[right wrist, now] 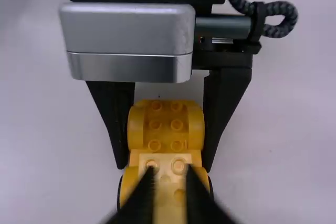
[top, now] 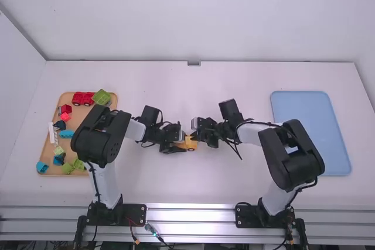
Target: Assemble lego blocks to make yellow taxi
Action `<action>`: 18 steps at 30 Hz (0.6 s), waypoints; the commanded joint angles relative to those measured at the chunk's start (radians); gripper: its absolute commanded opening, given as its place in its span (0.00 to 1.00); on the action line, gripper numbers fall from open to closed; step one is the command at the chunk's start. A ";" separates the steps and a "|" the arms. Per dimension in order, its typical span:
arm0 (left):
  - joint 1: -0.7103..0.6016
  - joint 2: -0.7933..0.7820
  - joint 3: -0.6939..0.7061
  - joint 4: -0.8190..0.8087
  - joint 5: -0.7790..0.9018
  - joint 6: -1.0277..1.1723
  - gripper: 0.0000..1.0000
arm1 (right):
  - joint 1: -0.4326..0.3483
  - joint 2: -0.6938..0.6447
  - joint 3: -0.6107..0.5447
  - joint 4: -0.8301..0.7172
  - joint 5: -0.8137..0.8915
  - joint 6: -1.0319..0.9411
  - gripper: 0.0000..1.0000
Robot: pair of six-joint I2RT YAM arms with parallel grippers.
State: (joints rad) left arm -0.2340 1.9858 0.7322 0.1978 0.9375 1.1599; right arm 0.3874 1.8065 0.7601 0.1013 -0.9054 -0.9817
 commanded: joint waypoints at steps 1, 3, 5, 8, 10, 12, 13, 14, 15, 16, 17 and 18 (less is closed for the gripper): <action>-0.002 0.010 -0.019 -0.013 -0.067 -0.003 0.58 | -0.008 -0.009 0.015 -0.013 -0.067 -0.029 0.00; -0.002 0.010 -0.019 -0.013 -0.068 -0.003 0.58 | 0.002 0.012 0.006 0.007 -0.066 -0.024 0.00; -0.002 0.010 -0.019 -0.009 -0.068 -0.004 0.58 | 0.009 0.043 0.000 0.051 -0.060 0.010 0.00; -0.002 0.010 -0.019 -0.010 -0.068 -0.003 0.58 | 0.016 0.100 0.000 0.116 -0.053 0.077 0.00; -0.002 0.010 -0.019 -0.011 -0.067 -0.004 0.58 | 0.013 0.121 0.000 0.123 -0.060 0.088 0.00; -0.002 0.010 -0.019 -0.005 -0.068 -0.019 0.58 | 0.004 0.131 0.000 0.117 -0.060 0.087 0.00; -0.001 0.010 -0.019 -0.005 -0.068 -0.018 0.58 | 0.003 0.131 -0.001 0.111 -0.060 0.087 0.00; -0.001 0.010 -0.019 -0.005 -0.068 -0.018 0.58 | 0.004 0.131 -0.002 0.107 -0.060 0.086 0.00; -0.002 0.010 -0.019 -0.005 -0.068 -0.018 0.58 | 0.005 0.131 -0.002 0.101 -0.060 0.082 0.00; -0.002 0.010 -0.019 -0.006 -0.068 -0.018 0.58 | 0.006 0.131 -0.002 0.100 -0.055 0.075 0.00; -0.001 0.010 -0.019 -0.005 -0.068 -0.018 0.58 | 0.006 0.131 -0.003 0.100 -0.052 0.076 0.00; -0.001 0.010 -0.019 -0.005 -0.068 -0.018 0.58 | 0.005 0.131 -0.004 0.100 -0.042 0.079 0.00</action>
State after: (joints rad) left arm -0.2340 1.9858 0.7319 0.2024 0.9352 1.1519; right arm 0.3954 1.9202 0.7597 0.2157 -0.9726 -0.9104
